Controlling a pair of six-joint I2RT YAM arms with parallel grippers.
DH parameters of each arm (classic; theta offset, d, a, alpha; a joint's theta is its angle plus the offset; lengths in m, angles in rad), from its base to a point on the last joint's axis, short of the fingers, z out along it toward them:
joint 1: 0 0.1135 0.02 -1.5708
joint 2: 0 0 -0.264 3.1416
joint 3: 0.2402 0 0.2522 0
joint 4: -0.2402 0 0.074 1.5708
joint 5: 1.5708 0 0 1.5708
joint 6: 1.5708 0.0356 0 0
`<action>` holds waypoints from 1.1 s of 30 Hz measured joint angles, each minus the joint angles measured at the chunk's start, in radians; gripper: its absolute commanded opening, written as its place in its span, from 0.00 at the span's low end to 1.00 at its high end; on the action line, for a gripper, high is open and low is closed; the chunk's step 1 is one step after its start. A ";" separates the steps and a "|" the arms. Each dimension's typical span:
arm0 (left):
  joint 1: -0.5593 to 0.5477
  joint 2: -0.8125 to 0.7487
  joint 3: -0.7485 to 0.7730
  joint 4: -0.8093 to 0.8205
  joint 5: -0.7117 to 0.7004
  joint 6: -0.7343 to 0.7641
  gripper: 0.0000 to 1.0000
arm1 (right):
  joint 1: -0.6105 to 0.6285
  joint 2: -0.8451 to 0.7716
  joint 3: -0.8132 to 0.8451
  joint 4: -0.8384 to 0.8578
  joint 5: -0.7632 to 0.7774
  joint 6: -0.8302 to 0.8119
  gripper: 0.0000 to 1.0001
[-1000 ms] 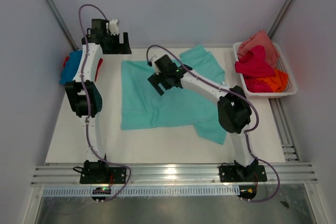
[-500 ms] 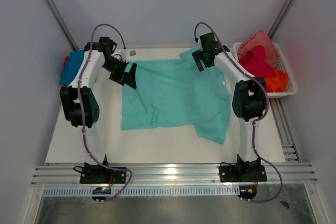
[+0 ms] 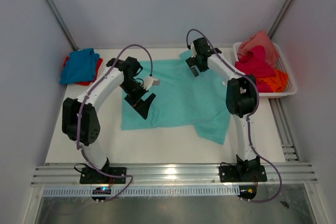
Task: Fold and stack the t-shirts
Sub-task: Flatten the tshirt out
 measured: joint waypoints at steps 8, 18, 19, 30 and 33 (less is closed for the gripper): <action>-0.029 0.023 -0.053 0.045 -0.052 0.003 0.99 | -0.002 0.025 0.052 0.000 -0.006 -0.019 0.99; -0.029 0.225 -0.041 0.177 -0.142 -0.079 0.99 | -0.002 0.040 0.056 -0.001 -0.009 -0.022 0.99; -0.029 0.227 -0.041 0.178 -0.151 -0.085 0.99 | -0.002 0.040 0.056 -0.001 -0.009 -0.023 1.00; -0.029 0.212 -0.082 0.162 -0.215 -0.105 0.99 | -0.002 0.057 0.063 0.000 0.009 -0.040 0.99; -0.029 0.193 -0.097 0.144 -0.225 -0.107 0.99 | -0.002 0.079 0.082 -0.001 0.024 -0.043 1.00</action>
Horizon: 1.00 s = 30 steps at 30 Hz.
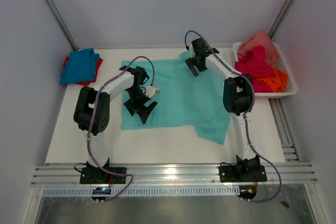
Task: Fold and stack the t-shirts
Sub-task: Flatten the tshirt out
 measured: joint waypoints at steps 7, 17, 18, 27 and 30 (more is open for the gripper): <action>0.000 -0.066 -0.041 -0.008 -0.020 -0.025 0.99 | 0.000 0.042 0.034 -0.001 0.029 -0.001 0.99; 0.000 -0.068 -0.075 0.053 -0.167 -0.111 0.99 | 0.000 0.045 0.045 0.006 0.053 0.000 0.99; -0.001 -0.068 -0.080 0.066 -0.187 -0.122 0.99 | 0.000 0.045 0.045 0.006 0.053 0.000 0.99; -0.047 -0.068 -0.167 0.179 -0.358 -0.182 0.99 | 0.000 0.045 0.045 0.008 0.054 -0.001 0.99; -0.068 -0.074 -0.216 0.218 -0.404 -0.193 0.99 | 0.000 0.045 0.045 0.008 0.055 -0.001 0.99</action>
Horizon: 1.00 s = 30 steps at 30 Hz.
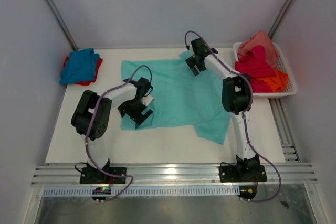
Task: Fold and stack the t-shirts
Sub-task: Flatten the tshirt out
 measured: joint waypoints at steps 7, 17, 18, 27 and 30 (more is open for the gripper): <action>-0.039 -0.076 -0.114 0.067 -0.061 -0.006 0.99 | 0.000 0.000 0.000 0.000 0.000 0.003 0.99; -0.068 -0.146 -0.196 0.111 -0.090 0.016 0.99 | 0.000 0.000 0.000 -0.003 0.001 0.011 0.99; -0.068 -0.148 -0.198 0.110 -0.090 0.016 0.99 | 0.000 0.000 0.000 -0.005 0.002 0.012 0.99; -0.068 -0.153 -0.137 0.085 -0.116 0.005 0.99 | 0.000 -0.009 -0.032 -0.024 -0.005 0.011 0.99; -0.068 -0.140 0.040 0.068 -0.150 0.014 0.99 | 0.000 -0.039 -0.032 -0.035 -0.019 0.003 0.99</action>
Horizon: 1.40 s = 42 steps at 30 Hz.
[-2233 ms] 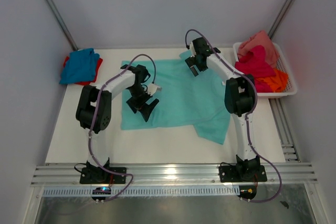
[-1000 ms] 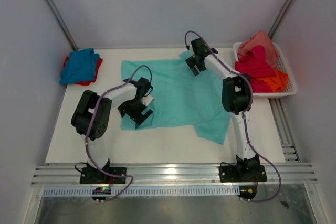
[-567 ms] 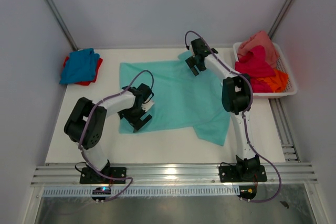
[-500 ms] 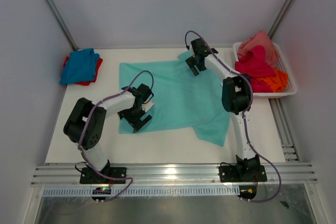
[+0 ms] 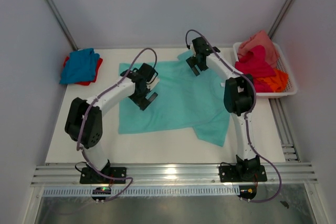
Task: Fold and stack the t-shirts
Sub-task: Flatten the tshirt out
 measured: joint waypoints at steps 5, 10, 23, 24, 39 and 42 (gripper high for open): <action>0.004 0.041 0.355 0.025 -0.077 0.014 0.99 | 0.000 -0.091 0.050 -0.032 -0.011 -0.014 0.99; 0.077 0.127 0.586 0.050 -0.109 -0.053 0.99 | -0.005 -0.169 0.152 0.008 0.032 0.005 0.99; 0.462 0.579 0.954 0.014 0.145 -0.230 0.99 | -0.196 0.001 0.257 0.051 -0.205 0.169 0.99; 0.477 0.583 0.954 0.009 0.179 -0.229 0.99 | -0.216 0.023 0.256 0.037 -0.249 0.173 0.99; 0.538 0.610 1.006 -0.011 0.585 -0.227 0.99 | -0.307 0.115 0.259 -0.046 -0.671 0.150 0.99; 0.567 0.631 1.006 0.002 0.583 -0.226 0.99 | -0.307 0.118 0.264 -0.043 -0.682 0.151 1.00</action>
